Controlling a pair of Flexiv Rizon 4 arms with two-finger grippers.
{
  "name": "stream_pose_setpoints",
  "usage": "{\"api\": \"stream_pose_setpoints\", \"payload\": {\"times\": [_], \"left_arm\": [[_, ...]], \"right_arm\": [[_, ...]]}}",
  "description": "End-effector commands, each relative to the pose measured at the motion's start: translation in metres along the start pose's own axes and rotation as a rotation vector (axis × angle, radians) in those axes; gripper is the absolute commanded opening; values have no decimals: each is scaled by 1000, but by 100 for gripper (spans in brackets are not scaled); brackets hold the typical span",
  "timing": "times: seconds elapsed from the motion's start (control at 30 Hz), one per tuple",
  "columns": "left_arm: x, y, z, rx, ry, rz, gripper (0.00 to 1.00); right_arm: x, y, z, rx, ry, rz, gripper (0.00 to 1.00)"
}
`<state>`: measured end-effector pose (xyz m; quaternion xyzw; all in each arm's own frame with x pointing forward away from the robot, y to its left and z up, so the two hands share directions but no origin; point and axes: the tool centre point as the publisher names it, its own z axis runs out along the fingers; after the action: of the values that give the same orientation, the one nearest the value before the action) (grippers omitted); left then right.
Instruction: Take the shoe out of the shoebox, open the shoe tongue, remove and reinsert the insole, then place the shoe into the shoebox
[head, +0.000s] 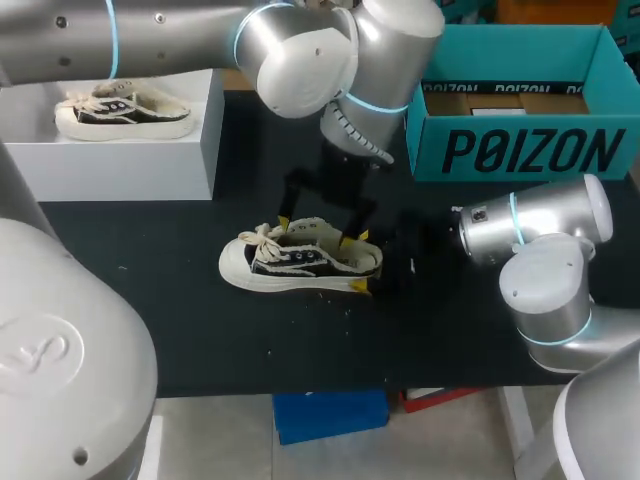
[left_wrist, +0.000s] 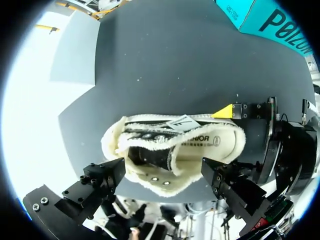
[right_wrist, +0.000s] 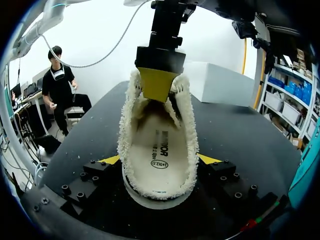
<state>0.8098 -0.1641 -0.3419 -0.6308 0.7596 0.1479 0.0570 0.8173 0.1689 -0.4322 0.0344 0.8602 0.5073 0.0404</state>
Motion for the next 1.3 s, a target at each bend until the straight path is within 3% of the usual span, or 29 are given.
{"api": "stream_pose_setpoints", "payload": {"times": [0.03, 0.5, 0.9, 1.03, 1.1, 1.3], "left_arm": [[4, 3, 6, -16, -26, 5, 100], [1, 8, 22, -27, -98, 3, 100], [1, 5, 26, 29, -130, 50, 98], [2, 4, 27, 41, -134, 57, 82], [3, 4, 28, 44, -137, 60, 53], [1, 3, 31, 41, -162, 66, 31]], "right_arm": [[0, -2, 2, 0, -1, 0, 0], [0, -2, 2, 0, -1, 0, 0], [0, -2, 2, 0, -1, 0, 0], [0, -2, 2, 0, -1, 0, 0], [0, -2, 2, 0, -1, 0, 0], [0, -2, 2, 0, -1, 0, 0]]}}
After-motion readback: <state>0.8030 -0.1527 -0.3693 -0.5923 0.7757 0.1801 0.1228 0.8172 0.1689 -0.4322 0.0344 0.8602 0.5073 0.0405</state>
